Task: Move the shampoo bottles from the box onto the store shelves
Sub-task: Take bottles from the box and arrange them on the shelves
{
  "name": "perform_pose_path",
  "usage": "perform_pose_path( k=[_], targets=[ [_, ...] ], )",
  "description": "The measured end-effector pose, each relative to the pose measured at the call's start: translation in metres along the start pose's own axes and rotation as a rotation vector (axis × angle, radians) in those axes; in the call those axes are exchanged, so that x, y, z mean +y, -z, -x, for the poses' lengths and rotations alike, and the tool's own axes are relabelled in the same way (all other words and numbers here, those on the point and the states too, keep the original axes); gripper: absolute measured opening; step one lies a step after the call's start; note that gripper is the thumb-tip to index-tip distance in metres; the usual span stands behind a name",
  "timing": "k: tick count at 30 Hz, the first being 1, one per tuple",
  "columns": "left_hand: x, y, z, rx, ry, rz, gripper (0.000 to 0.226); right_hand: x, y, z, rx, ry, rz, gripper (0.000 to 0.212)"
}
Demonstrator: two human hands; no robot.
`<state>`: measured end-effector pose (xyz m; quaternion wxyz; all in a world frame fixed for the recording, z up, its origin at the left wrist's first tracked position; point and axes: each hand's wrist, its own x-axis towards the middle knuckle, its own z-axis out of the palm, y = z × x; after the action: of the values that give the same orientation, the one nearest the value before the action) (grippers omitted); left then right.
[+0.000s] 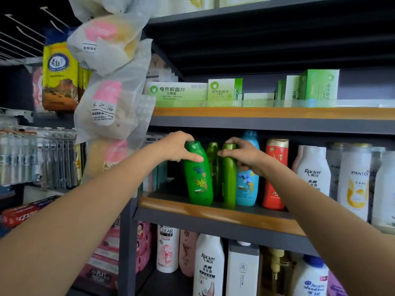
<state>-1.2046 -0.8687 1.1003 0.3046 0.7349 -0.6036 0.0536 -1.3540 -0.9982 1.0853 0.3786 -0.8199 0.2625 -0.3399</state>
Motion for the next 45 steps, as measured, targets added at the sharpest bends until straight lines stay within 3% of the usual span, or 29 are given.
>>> perform_pose_path(
  k=[3, 5, 11, 14, 17, 19, 24, 33, 36, 45],
  targets=[
    [-0.001, -0.002, -0.004, 0.077, 0.021, 0.13, 0.039, -0.008, 0.006, 0.01, -0.133, -0.107, -0.152, 0.064],
    [-0.004, -0.006, -0.007, 0.076, 0.041, 0.183, 0.036, -0.012, 0.002, 0.013, -0.13, -0.118, -0.144, 0.081],
    [-0.007, -0.023, -0.013, 0.145, 0.069, 0.372, 0.039, -0.013, -0.025, 0.002, 0.14, -0.108, -0.158, 0.077],
    [-0.011, -0.031, -0.012, 0.186, 0.107, 0.445, 0.04, -0.014, -0.031, 0.002, 0.159, -0.082, 0.053, 0.077],
    [-0.026, -0.046, -0.005, 0.097, 0.218, 0.494, 0.038, -0.012, -0.031, 0.006, 0.055, -0.108, 0.195, 0.085],
    [-0.034, -0.058, 0.001, 0.073, 0.27, 0.562, 0.035, -0.005, -0.032, 0.009, 0.027, -0.141, 0.177, 0.073],
    [-0.043, -0.06, -0.001, 0.076, 0.271, 0.63, 0.036, 0.012, -0.041, 0.001, 0.159, -0.138, 0.135, 0.046],
    [-0.05, -0.066, 0.003, -0.018, 0.275, 0.703, 0.032, 0.015, -0.062, -0.011, 0.194, -0.106, 0.136, 0.037],
    [-0.058, -0.076, 0.008, -0.116, 0.281, 0.636, 0.044, 0.026, -0.071, -0.012, 0.197, -0.112, 0.264, 0.033],
    [-0.054, -0.081, 0.002, -0.1, 0.243, 0.557, 0.049, 0.032, -0.076, -0.004, 0.244, -0.067, 0.56, 0.03]
  ],
)
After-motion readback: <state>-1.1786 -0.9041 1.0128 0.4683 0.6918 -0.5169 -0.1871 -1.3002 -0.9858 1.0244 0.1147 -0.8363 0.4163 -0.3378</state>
